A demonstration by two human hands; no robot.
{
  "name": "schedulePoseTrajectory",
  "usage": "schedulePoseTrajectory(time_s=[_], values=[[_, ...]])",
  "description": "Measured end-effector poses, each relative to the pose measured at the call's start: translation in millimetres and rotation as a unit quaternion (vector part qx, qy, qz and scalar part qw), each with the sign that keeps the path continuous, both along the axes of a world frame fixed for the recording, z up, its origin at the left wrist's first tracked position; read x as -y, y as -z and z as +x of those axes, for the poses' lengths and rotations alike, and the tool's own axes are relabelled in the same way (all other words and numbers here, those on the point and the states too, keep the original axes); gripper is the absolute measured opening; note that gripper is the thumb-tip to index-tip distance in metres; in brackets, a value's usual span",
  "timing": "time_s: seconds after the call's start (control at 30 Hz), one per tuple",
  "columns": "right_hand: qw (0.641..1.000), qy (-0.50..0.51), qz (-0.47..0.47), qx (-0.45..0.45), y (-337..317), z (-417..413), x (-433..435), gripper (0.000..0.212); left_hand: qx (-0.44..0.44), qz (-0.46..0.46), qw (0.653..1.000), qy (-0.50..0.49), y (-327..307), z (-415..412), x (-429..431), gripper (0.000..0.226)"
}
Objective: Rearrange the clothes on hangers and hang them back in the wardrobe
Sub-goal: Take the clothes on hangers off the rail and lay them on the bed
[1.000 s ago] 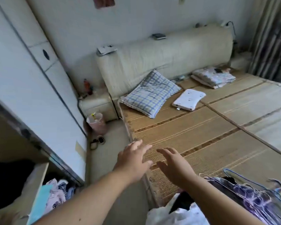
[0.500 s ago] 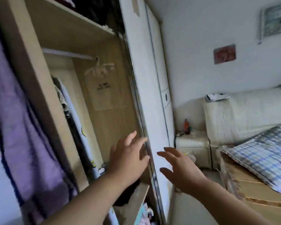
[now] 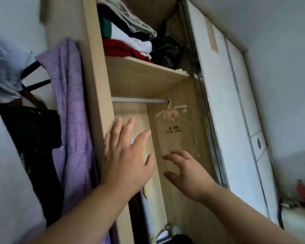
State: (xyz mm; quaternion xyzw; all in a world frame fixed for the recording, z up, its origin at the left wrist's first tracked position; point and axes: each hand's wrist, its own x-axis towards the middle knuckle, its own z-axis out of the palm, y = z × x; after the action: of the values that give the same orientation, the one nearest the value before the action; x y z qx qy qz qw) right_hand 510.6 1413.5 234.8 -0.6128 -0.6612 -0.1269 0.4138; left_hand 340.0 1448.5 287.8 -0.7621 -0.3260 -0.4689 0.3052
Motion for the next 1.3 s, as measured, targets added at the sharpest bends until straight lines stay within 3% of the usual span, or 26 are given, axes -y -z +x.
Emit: schedulePoseTrajectory(time_s=[0.33,0.47,0.63,0.77,1.03,1.17,1.3], values=[[0.989,-0.146,-0.007,0.022,-76.1,42.1,-85.9,0.049,0.067,0.041,0.981,-0.178,-88.7,7.8,-19.8,0.064],[0.979,-0.202,-0.015,-0.021,-108.6,31.1,-121.3,0.046,0.135,0.049,0.966,-0.216,-92.6,13.0,-21.7,0.079],[0.971,-0.234,-0.023,-0.041,-134.0,12.6,-166.0,0.047,0.168,0.098,0.951,-0.241,-83.9,13.9,-30.4,0.078],[0.961,-0.261,-0.052,-0.075,-142.7,0.4,-195.7,0.050,0.214,0.086,0.939,-0.256,-85.1,17.6,-29.7,0.086],[0.967,-0.236,-0.042,-0.090,-156.3,-4.7,-232.6,0.037,0.237,0.059,0.926,-0.289,-85.7,23.9,-25.1,0.088],[0.976,-0.197,-0.073,-0.059,-167.2,-5.3,-255.6,0.013,0.237,0.058,0.924,-0.296,-87.0,23.5,-25.5,0.088],[0.976,-0.178,-0.060,-0.112,-172.0,-4.3,-269.8,0.014,0.240,0.063,0.924,-0.290,-85.8,21.9,-27.4,0.088]])
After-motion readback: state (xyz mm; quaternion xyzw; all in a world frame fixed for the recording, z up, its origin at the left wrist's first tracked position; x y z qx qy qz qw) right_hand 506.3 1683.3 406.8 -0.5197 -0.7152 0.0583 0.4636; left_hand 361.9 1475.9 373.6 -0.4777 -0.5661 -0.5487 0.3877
